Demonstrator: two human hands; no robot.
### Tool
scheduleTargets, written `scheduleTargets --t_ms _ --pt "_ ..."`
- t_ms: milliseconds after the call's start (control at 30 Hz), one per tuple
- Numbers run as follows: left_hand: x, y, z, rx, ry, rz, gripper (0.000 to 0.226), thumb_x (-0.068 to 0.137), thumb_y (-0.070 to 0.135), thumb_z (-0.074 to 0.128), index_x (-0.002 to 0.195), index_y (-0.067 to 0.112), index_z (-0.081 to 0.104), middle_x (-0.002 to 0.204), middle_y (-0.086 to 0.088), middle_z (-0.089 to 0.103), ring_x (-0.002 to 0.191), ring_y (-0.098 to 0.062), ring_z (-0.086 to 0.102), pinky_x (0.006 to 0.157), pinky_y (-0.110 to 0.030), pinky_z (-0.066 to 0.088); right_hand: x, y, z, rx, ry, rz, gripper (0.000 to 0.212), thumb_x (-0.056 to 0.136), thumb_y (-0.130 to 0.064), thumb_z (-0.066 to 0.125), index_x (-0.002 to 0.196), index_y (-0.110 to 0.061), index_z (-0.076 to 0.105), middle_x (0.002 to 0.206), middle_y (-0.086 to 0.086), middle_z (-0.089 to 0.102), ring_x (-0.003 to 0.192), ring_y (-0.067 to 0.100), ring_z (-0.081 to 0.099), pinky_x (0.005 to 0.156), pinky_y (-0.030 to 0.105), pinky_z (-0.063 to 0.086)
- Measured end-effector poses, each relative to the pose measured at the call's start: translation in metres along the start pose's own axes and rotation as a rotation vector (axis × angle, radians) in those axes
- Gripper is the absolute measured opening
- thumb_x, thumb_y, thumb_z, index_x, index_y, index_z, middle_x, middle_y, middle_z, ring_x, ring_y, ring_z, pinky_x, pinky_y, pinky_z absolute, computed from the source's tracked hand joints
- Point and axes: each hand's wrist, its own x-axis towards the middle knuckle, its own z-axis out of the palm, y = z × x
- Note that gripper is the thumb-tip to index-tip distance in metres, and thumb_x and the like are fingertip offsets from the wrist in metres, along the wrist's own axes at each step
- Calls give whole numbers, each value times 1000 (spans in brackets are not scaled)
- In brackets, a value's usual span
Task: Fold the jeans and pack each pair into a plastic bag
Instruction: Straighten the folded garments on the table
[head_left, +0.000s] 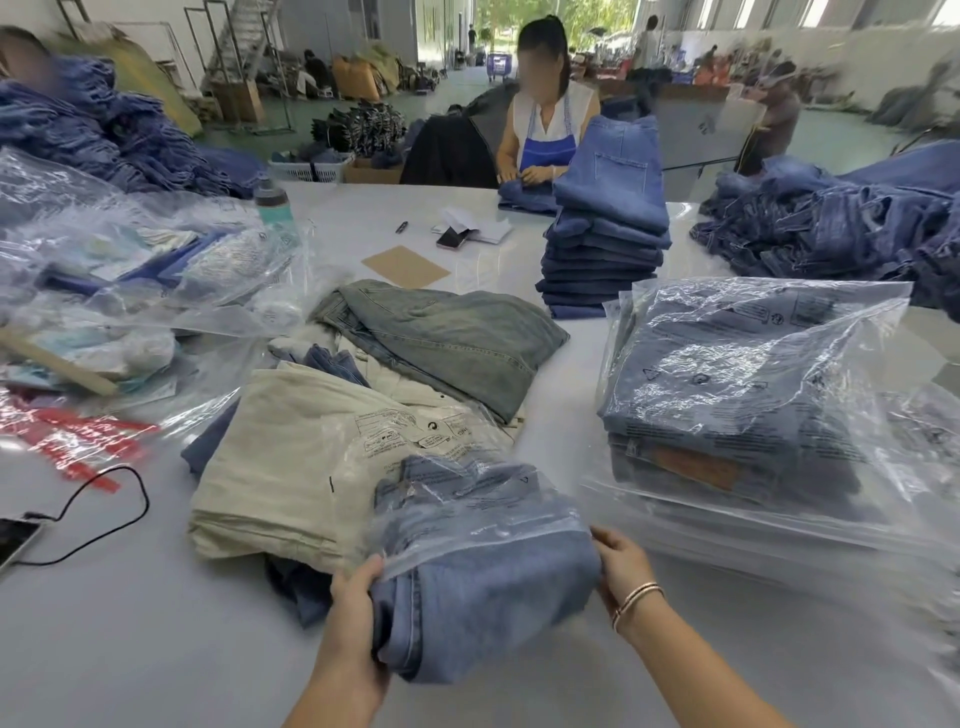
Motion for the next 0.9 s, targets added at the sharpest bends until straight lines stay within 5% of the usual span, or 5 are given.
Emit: scheduleTargets --t_ms 233,333,467,767,900 --pt "-27 81 31 118 -157 118 50 95 18 36 61 4 70 69 -12 66 63 -23 64 53 -27 55 -21 -90 27 -290 14 -373 24 89 9 54 74 -8 62 54 7 62 40 12 58 44 25 53" --pt "-35 123 46 377 -154 196 37 96 12 29 81 3 62 68 -14 70 62 -28 68 52 -37 58 -40 -145 37 -613 64 -651 20 88 5 53 79 -7 66 52 -1 60 36 3 55 40 20 48" --pt "-43 176 51 342 -202 285 27 92 7 31 102 6 56 61 -15 69 43 -19 63 43 -22 51 -64 -215 40 -771 130 -962 28 83 3 52 80 -19 70 45 -6 58 35 5 52 34 11 38" --pt "-16 189 75 336 -282 166 33 94 9 26 99 17 58 90 -6 76 87 -15 71 94 -42 44 -43 -233 14 -326 -188 -382 17 89 5 54 97 -3 67 63 12 71 56 18 70 47 21 54" --pt "0 201 108 340 -295 244 30 93 13 28 98 23 56 93 1 76 97 -11 67 100 -50 30 -36 -243 23 -135 -118 -439 20 88 9 53 95 -4 67 67 9 72 61 19 71 54 23 57"
